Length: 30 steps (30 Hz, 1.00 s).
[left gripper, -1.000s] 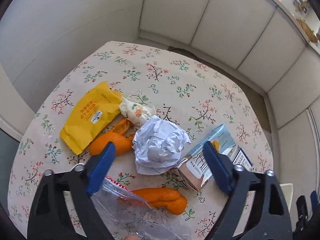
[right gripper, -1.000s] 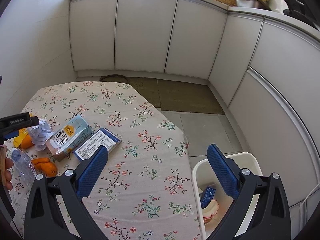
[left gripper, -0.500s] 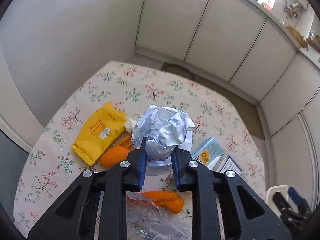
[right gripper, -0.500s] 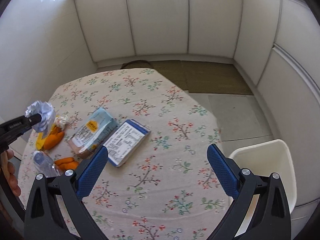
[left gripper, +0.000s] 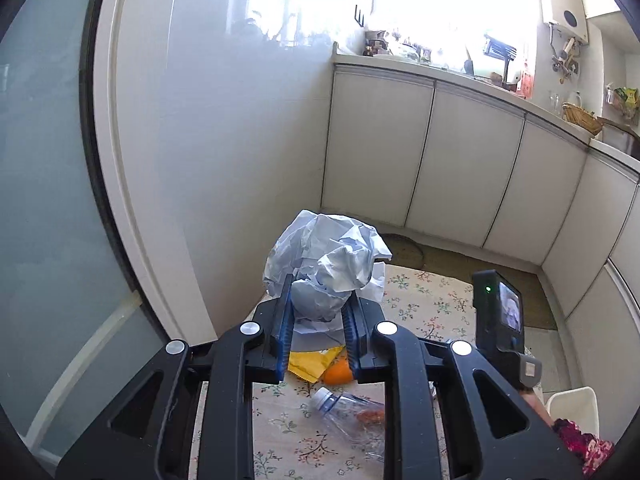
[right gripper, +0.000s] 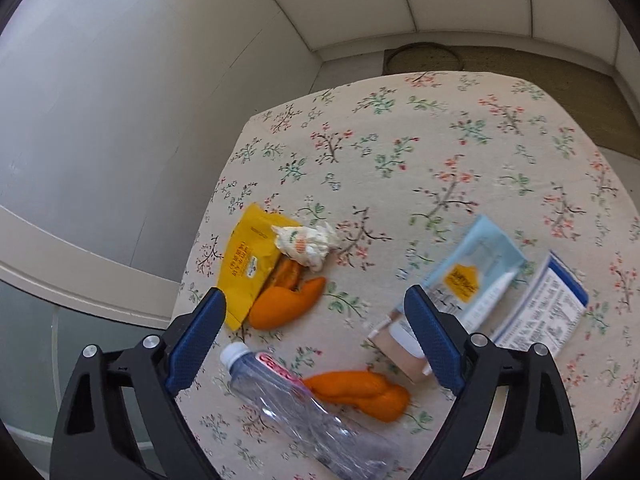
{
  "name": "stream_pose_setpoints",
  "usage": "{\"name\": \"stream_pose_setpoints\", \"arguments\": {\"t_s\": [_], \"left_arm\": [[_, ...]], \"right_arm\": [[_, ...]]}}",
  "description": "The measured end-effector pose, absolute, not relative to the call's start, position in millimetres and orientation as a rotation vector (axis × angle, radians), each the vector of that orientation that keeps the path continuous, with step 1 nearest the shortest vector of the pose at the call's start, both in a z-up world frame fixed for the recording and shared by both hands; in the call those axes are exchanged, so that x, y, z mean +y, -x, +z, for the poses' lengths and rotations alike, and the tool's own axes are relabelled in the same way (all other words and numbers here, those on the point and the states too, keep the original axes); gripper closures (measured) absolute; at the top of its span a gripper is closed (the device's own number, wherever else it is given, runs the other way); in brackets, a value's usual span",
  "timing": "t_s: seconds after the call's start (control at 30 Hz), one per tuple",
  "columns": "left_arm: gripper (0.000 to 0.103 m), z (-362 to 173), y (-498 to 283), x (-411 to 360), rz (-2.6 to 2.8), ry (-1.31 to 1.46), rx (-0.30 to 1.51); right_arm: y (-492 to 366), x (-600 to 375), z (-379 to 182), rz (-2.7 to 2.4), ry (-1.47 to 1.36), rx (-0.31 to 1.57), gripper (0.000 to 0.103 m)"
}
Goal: Collect trash
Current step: 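Lift the foil ball with the left tool while the right tool grasps the white tissue scrap, then carry the foil ball and tissue scrap over the white bin and open both tools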
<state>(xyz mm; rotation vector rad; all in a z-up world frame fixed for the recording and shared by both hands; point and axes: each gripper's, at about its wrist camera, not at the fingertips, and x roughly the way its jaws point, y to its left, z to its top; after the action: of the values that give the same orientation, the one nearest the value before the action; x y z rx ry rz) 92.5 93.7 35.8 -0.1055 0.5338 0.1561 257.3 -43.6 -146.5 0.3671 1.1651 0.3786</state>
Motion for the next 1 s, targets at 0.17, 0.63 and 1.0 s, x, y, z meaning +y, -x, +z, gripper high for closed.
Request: {"name": "stream_pose_setpoints", "arguments": {"t_s": [0.17, 0.63, 1.0], "left_arm": [[0.082, 37.4, -97.5, 112.3, 0.163, 0.151, 0.557], [0.082, 41.4, -89.6, 125.1, 0.145, 0.17, 0.545], [0.082, 32.0, -103.9, 130.0, 0.124, 0.209, 0.608]], "right_arm": [[-281.1, 1.4, -161.6, 0.389, -0.322, 1.196, 0.022], [-314.7, 35.9, -189.3, 0.344, -0.143, 1.217, 0.039], [-299.4, 18.4, -197.0, 0.335, -0.117, 1.179, 0.069]]}}
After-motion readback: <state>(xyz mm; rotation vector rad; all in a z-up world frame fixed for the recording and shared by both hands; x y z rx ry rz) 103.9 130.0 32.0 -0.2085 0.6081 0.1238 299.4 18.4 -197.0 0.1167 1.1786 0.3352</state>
